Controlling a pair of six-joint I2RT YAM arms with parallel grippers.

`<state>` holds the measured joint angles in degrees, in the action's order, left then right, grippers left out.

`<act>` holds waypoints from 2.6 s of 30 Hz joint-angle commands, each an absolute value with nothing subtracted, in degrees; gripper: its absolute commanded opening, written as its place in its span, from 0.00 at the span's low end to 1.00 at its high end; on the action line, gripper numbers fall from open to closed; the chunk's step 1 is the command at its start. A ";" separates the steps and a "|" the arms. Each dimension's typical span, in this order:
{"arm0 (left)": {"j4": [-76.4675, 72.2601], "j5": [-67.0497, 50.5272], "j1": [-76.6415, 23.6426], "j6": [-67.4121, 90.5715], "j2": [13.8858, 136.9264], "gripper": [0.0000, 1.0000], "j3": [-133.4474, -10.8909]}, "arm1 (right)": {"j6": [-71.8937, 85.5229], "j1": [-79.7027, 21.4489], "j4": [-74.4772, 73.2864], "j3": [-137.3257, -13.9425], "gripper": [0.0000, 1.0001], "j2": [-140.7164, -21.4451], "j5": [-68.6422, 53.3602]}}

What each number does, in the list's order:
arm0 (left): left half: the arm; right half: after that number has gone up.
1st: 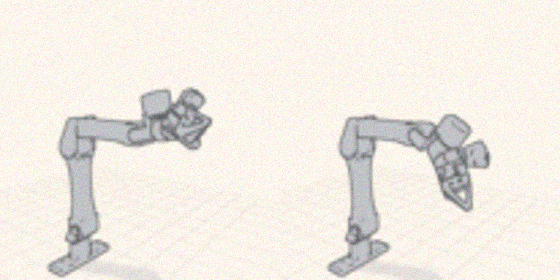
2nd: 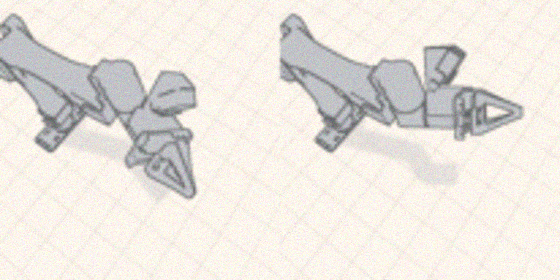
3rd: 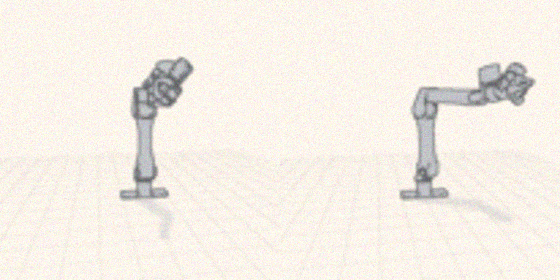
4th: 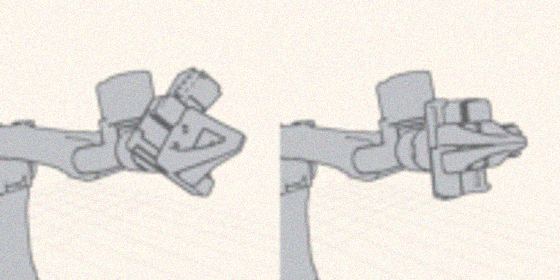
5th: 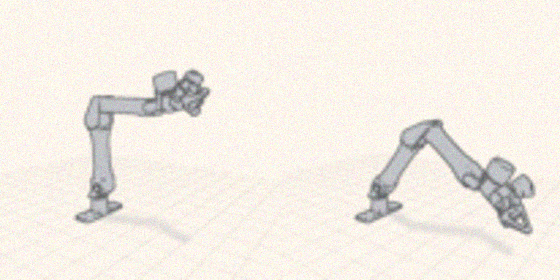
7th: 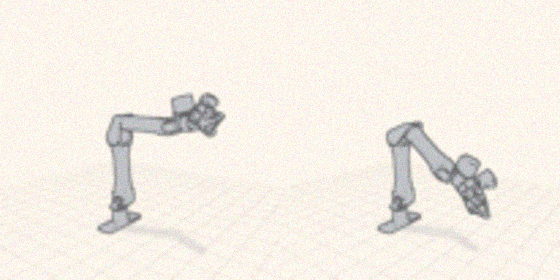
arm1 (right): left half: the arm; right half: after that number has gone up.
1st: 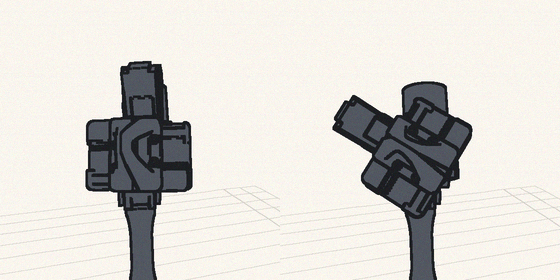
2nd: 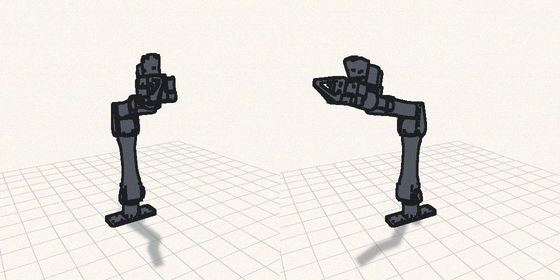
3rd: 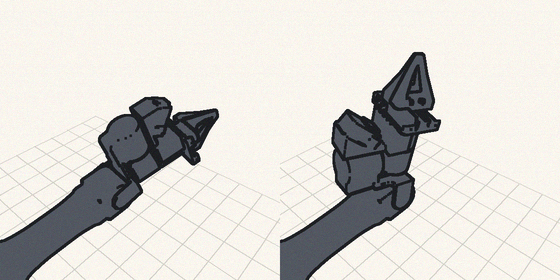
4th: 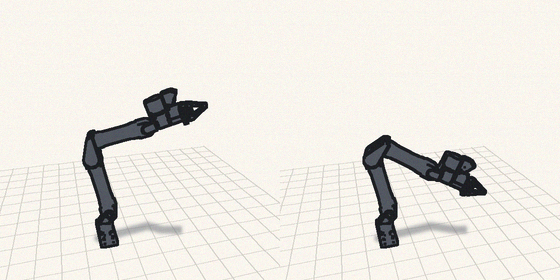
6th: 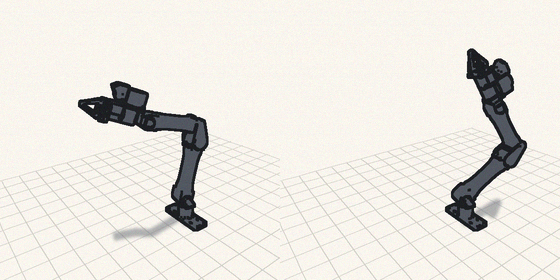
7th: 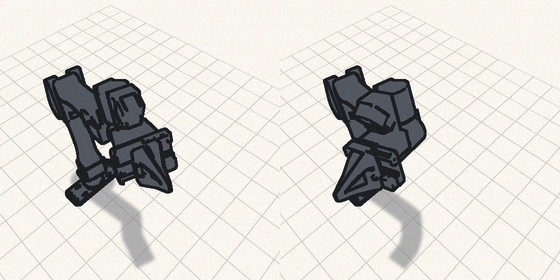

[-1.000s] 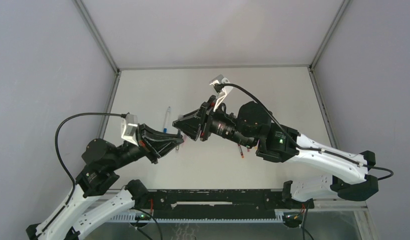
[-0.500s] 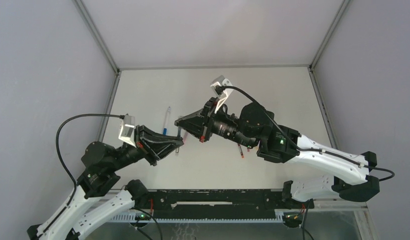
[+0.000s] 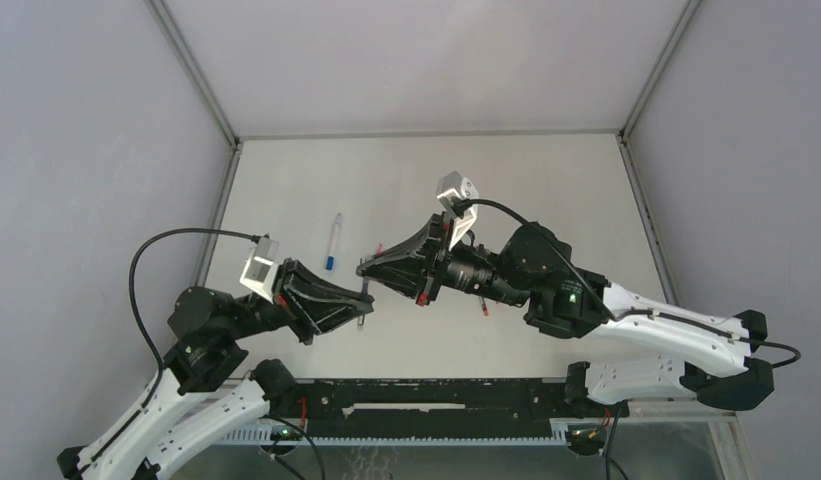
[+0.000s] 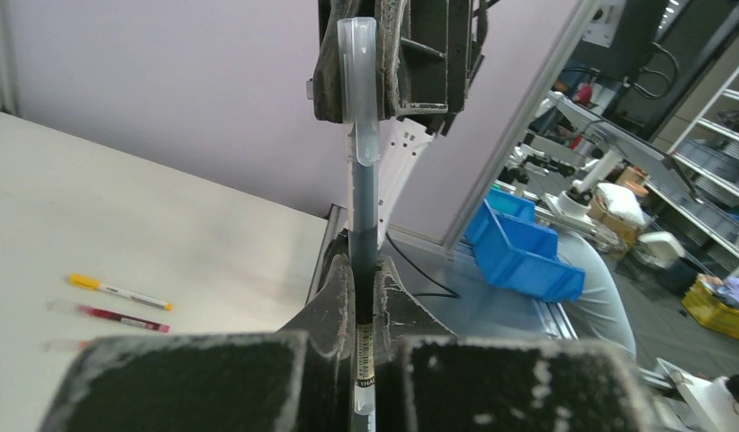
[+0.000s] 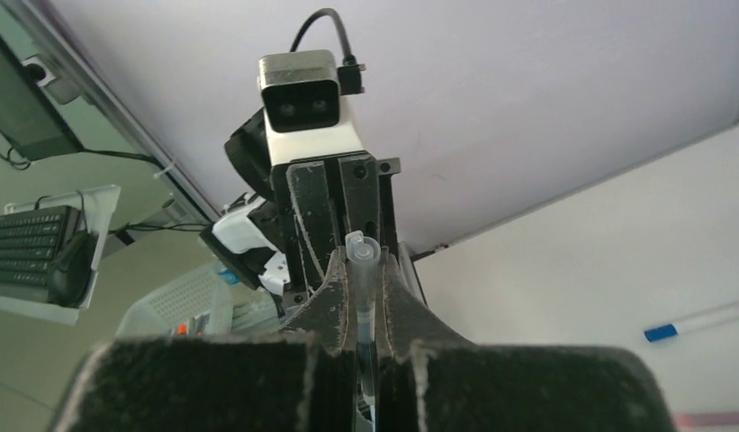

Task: Insert the pens into the pen caps
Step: Press the pen cap onto the pen, then place the pen at the center of the board.

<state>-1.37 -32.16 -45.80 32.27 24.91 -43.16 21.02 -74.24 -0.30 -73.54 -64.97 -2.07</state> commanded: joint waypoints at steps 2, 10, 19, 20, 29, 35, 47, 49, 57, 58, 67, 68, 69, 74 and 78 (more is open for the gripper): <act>-14.64 -28.92 -45.42 33.59 25.30 0.00 -44.71 | 20.09 -78.66 -5.68 -67.48 0.00 -67.10 -11.86; -13.82 -29.09 -45.37 32.38 26.31 0.00 -46.58 | 21.28 -82.90 -5.13 -60.65 0.00 -68.36 -10.60; -11.62 -28.24 -45.40 31.10 25.66 0.00 -47.07 | 21.97 -82.92 -5.98 -57.83 0.00 -65.53 -8.52; -11.48 -28.38 -45.42 31.06 25.77 0.00 -47.03 | 22.06 -82.38 -5.21 -57.79 0.00 -64.83 -8.52; -8.10 -30.17 -45.43 30.46 27.56 0.00 -46.93 | 22.00 -75.95 3.79 -60.24 0.42 -57.80 -7.80; -7.65 -30.70 -45.48 30.31 28.36 0.00 -47.03 | 20.60 -75.25 7.81 -64.24 0.62 -57.00 -9.32; -9.00 -29.65 -45.45 30.25 27.79 0.00 -46.14 | 20.96 -76.00 9.95 -64.23 0.55 -57.29 5.20; -9.29 -29.96 -45.48 30.41 27.90 0.00 -46.06 | 20.82 -76.02 11.57 -64.24 0.54 -58.00 5.32; -9.49 -30.36 -45.44 30.34 28.30 0.00 -45.62 | 20.91 -76.28 15.73 -64.25 0.52 -59.61 2.32; -9.57 -30.39 -45.45 30.39 28.34 0.00 -45.56 | 20.85 -76.38 15.92 -64.25 0.51 -59.77 2.16; -10.55 -32.48 -45.45 30.73 28.84 0.00 -45.77 | 19.94 -76.93 16.69 -64.24 0.43 -61.35 1.91; -10.87 -32.83 -45.44 30.92 28.88 0.00 -45.71 | 19.82 -76.91 16.78 -64.19 0.43 -61.46 1.59; -11.36 -33.23 -45.46 31.14 28.89 0.00 -45.66 | 19.80 -76.95 16.86 -64.24 0.42 -61.56 1.29; -12.69 -35.79 -45.55 32.19 29.51 0.00 -45.31 | 19.72 -77.08 17.78 -64.22 0.38 -61.69 -1.06; -13.05 -36.29 -45.57 32.43 29.62 0.00 -45.01 | 19.26 -77.31 18.11 -64.21 0.28 -61.79 -1.87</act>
